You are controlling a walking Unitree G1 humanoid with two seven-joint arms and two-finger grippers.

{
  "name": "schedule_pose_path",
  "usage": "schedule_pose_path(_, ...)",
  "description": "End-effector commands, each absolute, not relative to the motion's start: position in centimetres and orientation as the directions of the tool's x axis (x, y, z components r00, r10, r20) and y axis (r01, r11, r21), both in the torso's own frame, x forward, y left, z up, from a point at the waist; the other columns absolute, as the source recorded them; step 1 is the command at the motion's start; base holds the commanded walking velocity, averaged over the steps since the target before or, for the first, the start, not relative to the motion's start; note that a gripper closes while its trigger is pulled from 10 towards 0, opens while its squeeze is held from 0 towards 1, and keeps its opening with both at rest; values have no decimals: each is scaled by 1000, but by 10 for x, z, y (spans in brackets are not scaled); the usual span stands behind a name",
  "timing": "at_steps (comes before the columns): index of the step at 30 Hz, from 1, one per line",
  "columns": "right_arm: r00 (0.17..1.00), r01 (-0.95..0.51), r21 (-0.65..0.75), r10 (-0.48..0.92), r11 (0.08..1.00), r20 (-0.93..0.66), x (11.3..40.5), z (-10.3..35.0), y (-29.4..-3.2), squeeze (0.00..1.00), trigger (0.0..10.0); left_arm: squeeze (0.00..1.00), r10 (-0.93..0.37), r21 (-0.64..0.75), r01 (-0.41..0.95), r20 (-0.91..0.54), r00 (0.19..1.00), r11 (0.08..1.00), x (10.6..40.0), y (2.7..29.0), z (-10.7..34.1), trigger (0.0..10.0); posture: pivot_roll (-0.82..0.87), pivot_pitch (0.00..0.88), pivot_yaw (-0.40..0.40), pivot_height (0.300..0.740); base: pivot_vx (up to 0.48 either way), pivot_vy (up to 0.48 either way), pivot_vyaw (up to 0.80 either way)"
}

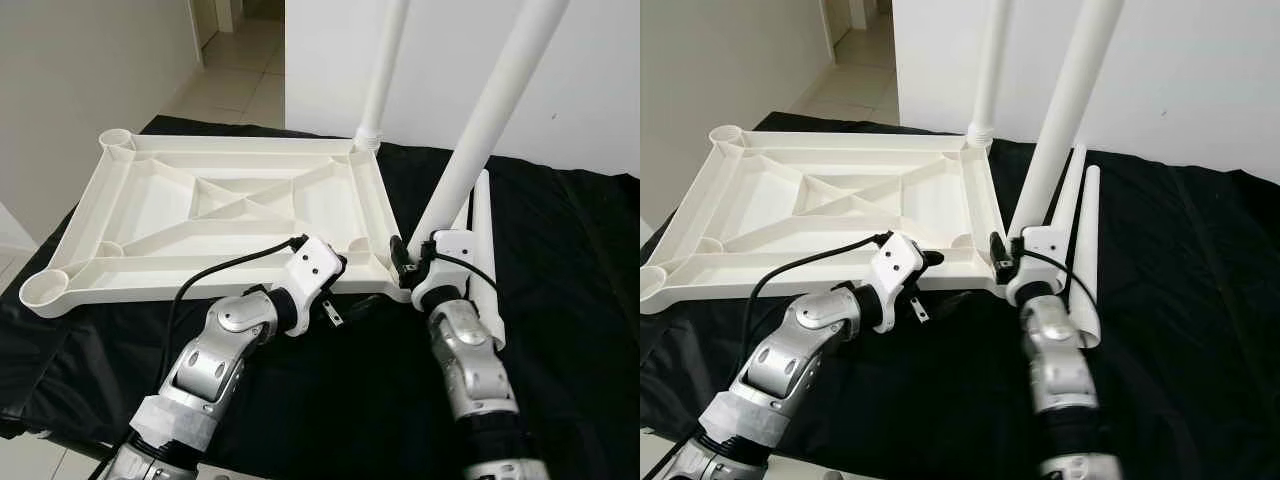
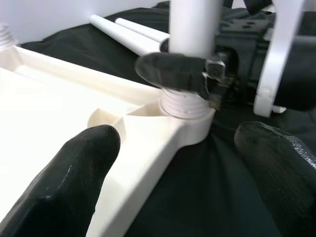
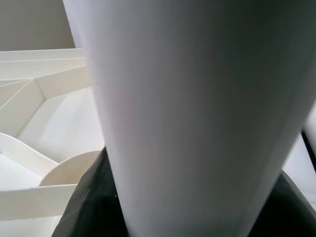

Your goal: Building children table

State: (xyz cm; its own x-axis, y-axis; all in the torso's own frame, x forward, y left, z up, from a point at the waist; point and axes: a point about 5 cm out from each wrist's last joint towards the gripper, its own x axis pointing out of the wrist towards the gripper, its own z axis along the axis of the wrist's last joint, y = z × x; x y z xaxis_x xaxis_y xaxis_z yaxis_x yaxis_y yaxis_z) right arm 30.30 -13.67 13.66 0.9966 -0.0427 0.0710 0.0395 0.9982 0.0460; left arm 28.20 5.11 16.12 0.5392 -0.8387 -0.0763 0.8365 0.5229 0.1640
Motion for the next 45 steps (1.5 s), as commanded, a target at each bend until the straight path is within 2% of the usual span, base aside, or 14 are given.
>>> schedule_pose_path(1,996,90,43,-89,995,-9,298,121,-140,0,10000,0,-820,166,820,-85,565,548,285,53,158,10000,-28,11,-40,740,0,0,0)
schedule_pose_path(4,995,102,110,-99,989,-34,294,122,-126,0,10000,0,-825,167,823,-81,560,543,284,52,159,10000,-26,8,-39,740,0,0,0)
schedule_pose_path(12,997,68,118,-66,991,-28,295,125,-125,0,10000,0,-826,171,825,-88,557,538,284,53,157,10000,-29,3,-39,740,0,0,0)
schedule_pose_path(13,1000,29,117,-29,993,-1,294,129,-122,1000,10000,0,-826,171,826,-87,556,538,285,52,158,10000,-30,0,-40,740,0,0,0)
schedule_pose_path(19,998,-61,102,60,993,19,297,133,-122,1000,10000,0,-826,169,825,-83,557,540,284,51,157,10000,-30,0,-42,740,0,0,0)
schedule_pose_path(25,989,-142,9,141,990,47,303,139,-140,1000,10000,0,-830,160,829,-79,553,537,281,49,156,10000,-30,1,-44,740,0,0,0)
schedule_pose_path(26,983,-177,-25,178,984,39,305,139,-144,67,10000,0,-830,159,829,-78,552,536,281,48,156,10000,-31,4,-44,740,0,0,0)
schedule_pose_path(27,973,-226,-74,229,971,36,308,140,-149,0,10000,0,-833,157,832,-78,548,532,280,47,156,10000,-32,6,-45,740,0,0,0)
schedule_pose_path(28,973,-226,-74,229,971,36,308,140,-149,0,10000,0,-833,157,832,-78,548,532,280,47,156,10000,-32,6,-45,740,0,0,0)
schedule_pose_path(30,946,-315,-139,322,939,35,312,142,-155,0,10000,0,-841,156,840,-79,535,519,277,44,154,10000,-34,8,-44,740,0,0,0)
schedule_pose_path(39,903,-418,-188,429,889,21,317,142,-156,0,10000,0,-864,158,867,-109,491,473,271,40,148,10000,-34,10,-42,740,0,0,0)
schedule_pose_path(41,881,-466,-185,474,865,0,319,138,-156,0,0,0,-870,164,874,-121,478,458,270,40,147,10000,-31,8,-37,740,0,0,0)
schedule_pose_path(45,862,-502,-192,507,844,-24,320,134,-157,0,0,0,-874,165,879,-127,468,447,269,40,147,10000,-29,8,-36,740,0,0,0)
